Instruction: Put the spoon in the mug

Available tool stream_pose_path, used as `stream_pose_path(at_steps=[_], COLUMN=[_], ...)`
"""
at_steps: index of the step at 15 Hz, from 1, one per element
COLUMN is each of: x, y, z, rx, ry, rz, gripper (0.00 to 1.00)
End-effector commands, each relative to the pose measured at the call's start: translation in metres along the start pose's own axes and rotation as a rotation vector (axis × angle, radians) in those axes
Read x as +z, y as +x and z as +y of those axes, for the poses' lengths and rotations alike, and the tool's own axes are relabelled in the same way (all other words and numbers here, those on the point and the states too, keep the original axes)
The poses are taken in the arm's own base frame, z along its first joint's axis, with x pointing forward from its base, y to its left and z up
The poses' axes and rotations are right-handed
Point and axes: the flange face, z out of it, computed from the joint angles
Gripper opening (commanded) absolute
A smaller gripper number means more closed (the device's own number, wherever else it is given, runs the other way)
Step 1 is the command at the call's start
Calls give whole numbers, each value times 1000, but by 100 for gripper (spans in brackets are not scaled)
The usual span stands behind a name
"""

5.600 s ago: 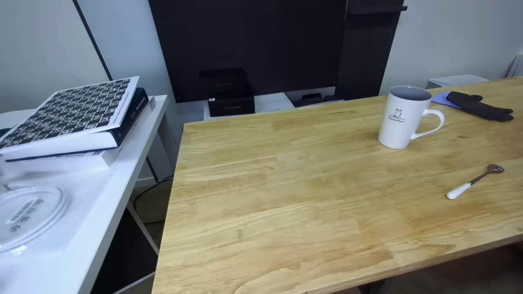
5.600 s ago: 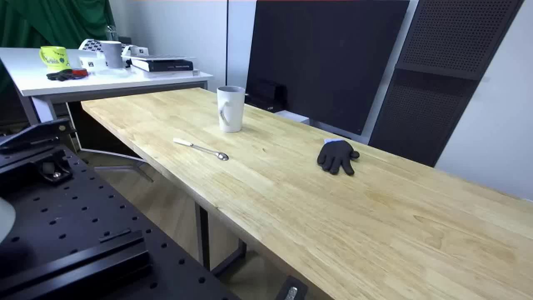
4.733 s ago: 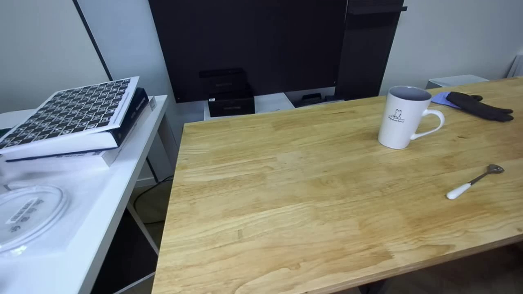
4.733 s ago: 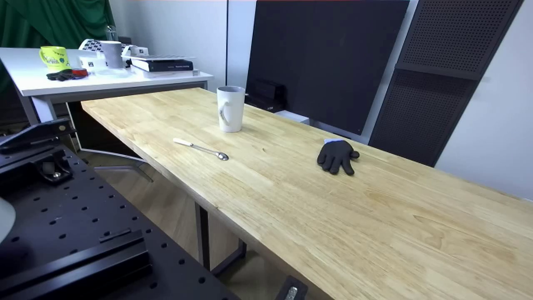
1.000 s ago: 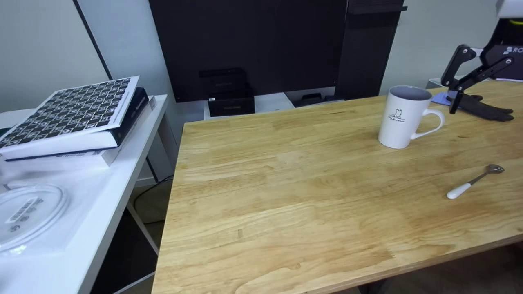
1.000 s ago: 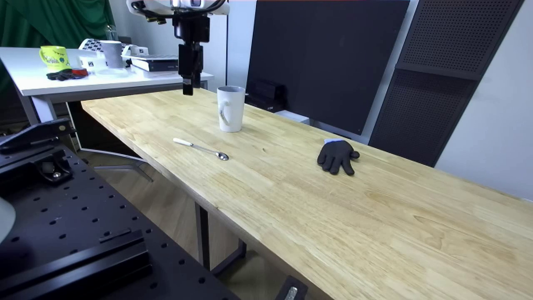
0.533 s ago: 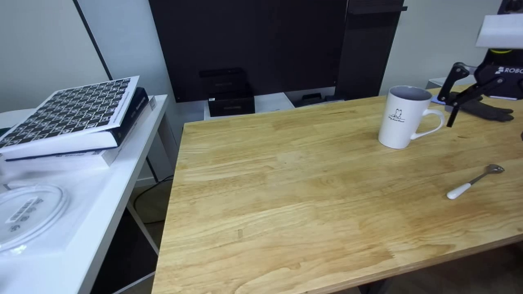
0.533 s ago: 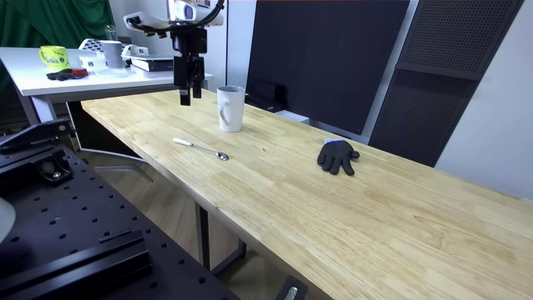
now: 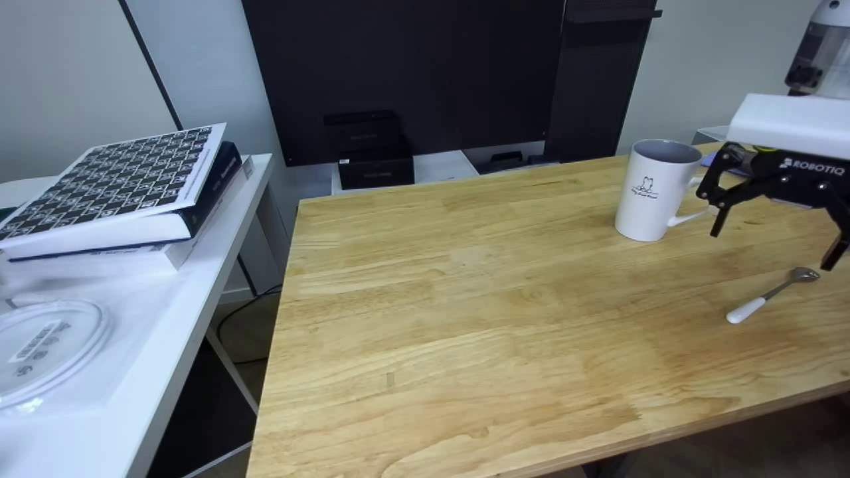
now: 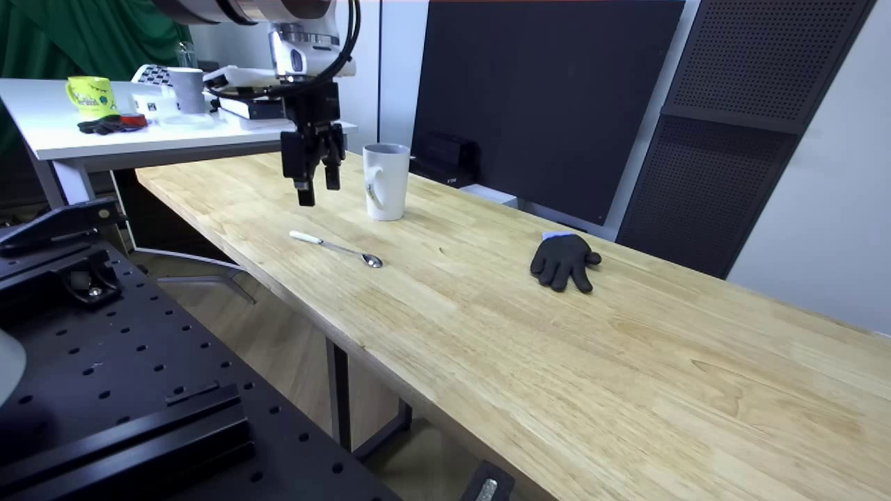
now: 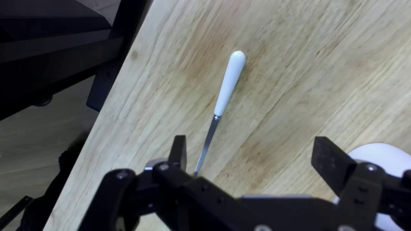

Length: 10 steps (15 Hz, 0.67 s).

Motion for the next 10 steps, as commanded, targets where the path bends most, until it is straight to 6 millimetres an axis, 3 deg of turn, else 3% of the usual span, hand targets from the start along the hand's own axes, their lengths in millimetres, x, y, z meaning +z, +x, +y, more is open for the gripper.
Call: stream_pose_path(at_steps=[1, 10], x=[19, 47], y=[-11, -24], z=[-4, 7], rx=[26, 21], ry=[-5, 42], rz=[6, -2], gripper=[100, 100])
